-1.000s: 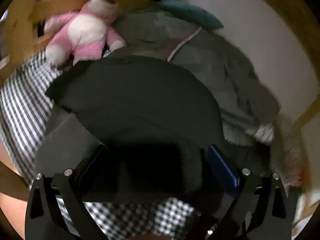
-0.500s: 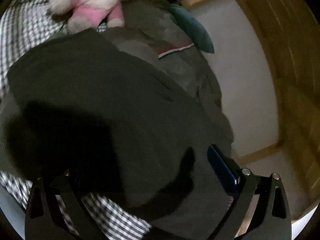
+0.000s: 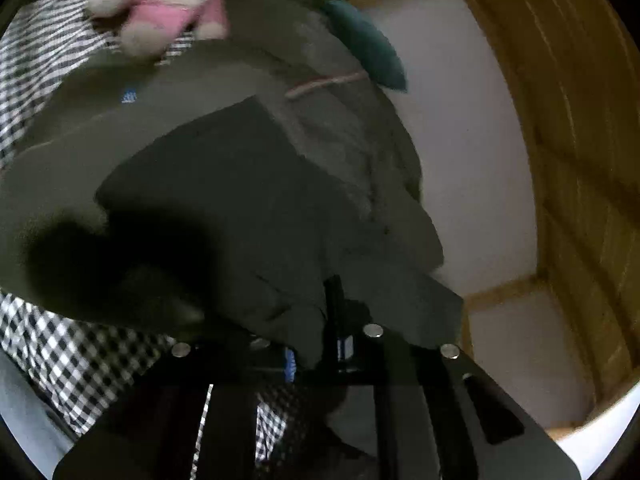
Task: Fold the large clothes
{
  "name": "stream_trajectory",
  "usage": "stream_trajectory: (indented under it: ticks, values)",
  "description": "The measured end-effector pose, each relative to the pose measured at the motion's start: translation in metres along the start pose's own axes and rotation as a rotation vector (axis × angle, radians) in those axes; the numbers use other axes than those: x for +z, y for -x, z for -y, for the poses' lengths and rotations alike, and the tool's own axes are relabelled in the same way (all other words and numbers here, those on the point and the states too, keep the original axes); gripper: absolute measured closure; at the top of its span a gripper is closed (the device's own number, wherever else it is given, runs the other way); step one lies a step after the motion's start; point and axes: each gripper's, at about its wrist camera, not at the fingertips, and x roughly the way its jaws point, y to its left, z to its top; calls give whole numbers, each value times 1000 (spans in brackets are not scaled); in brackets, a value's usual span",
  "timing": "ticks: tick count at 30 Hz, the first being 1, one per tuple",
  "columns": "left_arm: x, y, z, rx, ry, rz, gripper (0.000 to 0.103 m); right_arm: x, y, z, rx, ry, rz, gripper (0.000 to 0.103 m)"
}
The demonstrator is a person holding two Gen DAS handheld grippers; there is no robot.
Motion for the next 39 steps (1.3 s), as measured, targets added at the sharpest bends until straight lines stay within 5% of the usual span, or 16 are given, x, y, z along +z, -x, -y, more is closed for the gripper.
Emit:
stream_trajectory:
  ticks: [5, 7, 9, 11, 19, 25, 30, 31, 33, 36, 39]
  values:
    - [-22, 4, 49, 20, -245, 55, 96, -14, 5, 19, 14, -16, -50, 96]
    - [-33, 4, 69, 32, -333, 78, 96, -21, 7, 29, 52, -36, -93, 82]
    - [-47, 2, 91, 42, -433, 103, 96, -29, 17, 47, 102, -100, -104, 33]
    - [-62, -1, 109, 41, -525, 123, 96, -32, 30, 67, 154, -161, -95, 19]
    - [-147, -41, 170, 71, -907, 124, 97, 0, 46, 170, 490, -575, -182, 7]
    - [-264, -76, 193, 125, -1274, 148, 97, 4, -6, 190, 775, -930, -502, 6]
    - [-357, -110, 177, 174, -1531, 103, 97, -14, -16, 193, 697, -981, -584, 10]
    - [-365, -112, 174, 176, -1548, 97, 97, -23, -18, 195, 636, -982, -613, 18]
    - [-375, -116, 166, 178, -1560, 71, 97, -39, -20, 198, 551, -970, -666, 69]
    - [-375, -115, 157, 177, -1526, 26, 97, -67, -24, 209, 533, -1001, -696, 88]
    - [-380, -114, 159, 174, -1548, 31, 96, -79, -21, 215, 538, -1008, -655, 95]
